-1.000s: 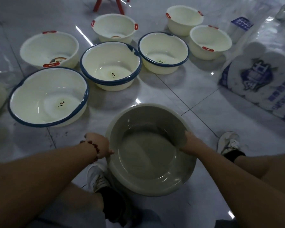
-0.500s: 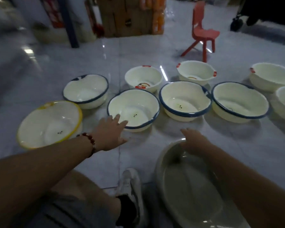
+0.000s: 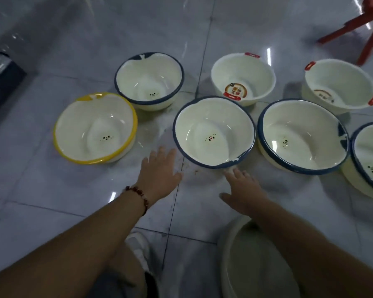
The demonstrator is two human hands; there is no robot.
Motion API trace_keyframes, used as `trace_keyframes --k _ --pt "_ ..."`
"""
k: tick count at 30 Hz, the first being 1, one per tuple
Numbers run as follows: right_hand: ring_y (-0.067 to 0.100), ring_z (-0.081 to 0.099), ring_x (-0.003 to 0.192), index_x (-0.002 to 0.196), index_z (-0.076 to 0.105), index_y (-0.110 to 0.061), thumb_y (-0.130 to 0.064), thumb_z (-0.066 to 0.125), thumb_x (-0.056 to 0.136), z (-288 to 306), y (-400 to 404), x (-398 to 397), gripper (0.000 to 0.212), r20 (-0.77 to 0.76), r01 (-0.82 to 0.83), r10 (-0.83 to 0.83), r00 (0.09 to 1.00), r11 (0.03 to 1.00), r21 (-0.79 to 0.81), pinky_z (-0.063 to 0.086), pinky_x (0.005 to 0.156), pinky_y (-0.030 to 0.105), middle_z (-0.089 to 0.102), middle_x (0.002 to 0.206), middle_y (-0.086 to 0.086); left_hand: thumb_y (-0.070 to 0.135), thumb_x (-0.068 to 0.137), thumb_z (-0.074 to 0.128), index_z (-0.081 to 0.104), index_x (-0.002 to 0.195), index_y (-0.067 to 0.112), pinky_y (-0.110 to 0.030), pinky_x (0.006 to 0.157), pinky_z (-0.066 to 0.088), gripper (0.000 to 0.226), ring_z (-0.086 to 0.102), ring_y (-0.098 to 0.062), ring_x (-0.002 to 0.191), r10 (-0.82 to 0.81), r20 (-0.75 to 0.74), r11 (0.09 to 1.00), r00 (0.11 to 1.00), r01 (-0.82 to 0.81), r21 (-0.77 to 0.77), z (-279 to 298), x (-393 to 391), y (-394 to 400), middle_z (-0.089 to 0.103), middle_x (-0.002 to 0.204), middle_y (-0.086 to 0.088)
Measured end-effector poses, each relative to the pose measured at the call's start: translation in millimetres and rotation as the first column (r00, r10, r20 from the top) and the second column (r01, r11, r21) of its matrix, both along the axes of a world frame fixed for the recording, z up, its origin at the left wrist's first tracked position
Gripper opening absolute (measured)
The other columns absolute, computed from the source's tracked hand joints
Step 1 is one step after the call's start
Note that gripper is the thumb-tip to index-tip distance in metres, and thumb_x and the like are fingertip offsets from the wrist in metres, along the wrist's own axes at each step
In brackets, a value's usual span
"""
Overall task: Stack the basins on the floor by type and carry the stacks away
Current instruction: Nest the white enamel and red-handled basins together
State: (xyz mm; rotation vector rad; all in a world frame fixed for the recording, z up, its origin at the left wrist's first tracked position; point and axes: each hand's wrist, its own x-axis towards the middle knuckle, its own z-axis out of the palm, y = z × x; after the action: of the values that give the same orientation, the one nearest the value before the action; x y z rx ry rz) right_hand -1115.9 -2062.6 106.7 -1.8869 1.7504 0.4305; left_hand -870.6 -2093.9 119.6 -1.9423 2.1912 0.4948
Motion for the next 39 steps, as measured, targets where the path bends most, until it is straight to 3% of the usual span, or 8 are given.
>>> trace_keyframes --k 9,13,15,19,28,32,35,39 --pt "0.034 0.017 0.149 0.157 0.014 -0.024 -0.048 0.055 0.093 270 -51 112 0.080 -0.061 0.003 0.003 0.998 0.995 0.097 0.020 0.120 0.046 0.014 0.164 0.008 0.055 0.097 0.042 0.010 0.158 0.020 -0.053 0.116 0.019 0.078 0.018 -0.040 0.147 0.016 0.144 0.979 0.989 -0.044 0.198 226 137 6 0.005 0.164 -0.021" --pt "0.035 0.010 0.151 0.158 0.008 -0.025 -0.047 0.050 0.096 339 -76 192 0.078 -0.054 -0.113 0.119 0.991 0.988 0.108 0.015 0.122 0.048 0.008 0.165 0.009 0.050 0.053 0.089 0.063 0.131 0.010 -0.065 0.085 0.050 0.091 0.059 -0.052 0.110 0.054 0.147 0.973 0.988 -0.085 0.215 288 201 1 0.054 0.134 -0.033" --pt "0.036 0.007 0.151 0.158 0.006 -0.026 -0.048 0.048 0.097 352 -89 226 0.078 -0.070 -0.184 0.193 0.979 0.976 0.118 0.012 0.121 0.048 0.004 0.165 0.009 0.051 0.063 0.082 0.055 0.139 0.013 -0.063 0.094 0.046 0.089 0.053 -0.051 0.120 0.099 0.132 0.962 0.986 -0.129 0.241 313 227 -7 0.047 0.142 -0.030" --pt "0.035 0.005 0.151 0.158 0.006 -0.027 -0.049 0.048 0.096 355 -122 281 0.078 -0.024 -0.272 0.277 0.961 0.954 0.127 0.010 0.121 0.048 0.003 0.166 0.008 0.049 0.098 0.041 0.006 0.158 0.022 -0.053 0.119 0.015 0.075 0.011 -0.042 0.148 0.212 0.151 0.955 0.965 -0.238 0.179 321 264 -26 0.003 0.164 -0.019" --pt "0.034 0.002 0.151 0.158 0.004 -0.026 -0.050 0.049 0.095 304 -203 311 0.081 0.052 -0.226 0.220 0.974 0.948 0.224 0.011 0.122 0.047 0.001 0.165 0.010 0.049 0.100 0.039 0.002 0.159 0.022 -0.053 0.120 0.010 0.075 0.005 -0.039 0.150 0.179 0.214 0.899 0.960 -0.248 0.361 290 307 -77 -0.002 0.164 -0.018" --pt "0.035 0.001 0.151 0.158 0.003 -0.026 -0.049 0.047 0.097 259 -253 314 0.079 0.085 -0.280 0.267 0.960 0.917 0.283 0.009 0.122 0.048 -0.001 0.165 0.010 0.045 0.093 0.055 0.024 0.156 0.019 -0.058 0.116 0.023 0.075 0.023 -0.044 0.145 0.178 0.223 0.905 0.958 -0.248 0.345 257 300 -134 0.017 0.161 -0.023" --pt "0.038 0.004 0.150 0.158 0.006 -0.024 -0.048 0.047 0.096 211 -296 322 0.079 0.077 -0.377 0.370 0.926 0.886 0.271 0.009 0.121 0.050 0.002 0.165 0.013 0.039 0.063 0.086 0.062 0.132 0.013 -0.062 0.090 0.050 0.078 0.059 -0.048 0.115 0.131 0.219 0.929 0.967 -0.197 0.314 214 298 -173 0.056 0.135 -0.027" --pt "0.038 0.002 0.151 0.158 0.005 -0.023 -0.045 0.046 0.097 149 -339 332 0.077 0.086 -0.417 0.410 0.908 0.872 0.256 0.007 0.122 0.051 0.001 0.165 0.014 0.038 0.054 0.090 0.067 0.125 0.013 -0.058 0.082 0.053 0.079 0.064 -0.047 0.106 0.091 0.220 0.925 0.971 -0.164 0.343 150 304 -213 0.061 0.128 -0.027"
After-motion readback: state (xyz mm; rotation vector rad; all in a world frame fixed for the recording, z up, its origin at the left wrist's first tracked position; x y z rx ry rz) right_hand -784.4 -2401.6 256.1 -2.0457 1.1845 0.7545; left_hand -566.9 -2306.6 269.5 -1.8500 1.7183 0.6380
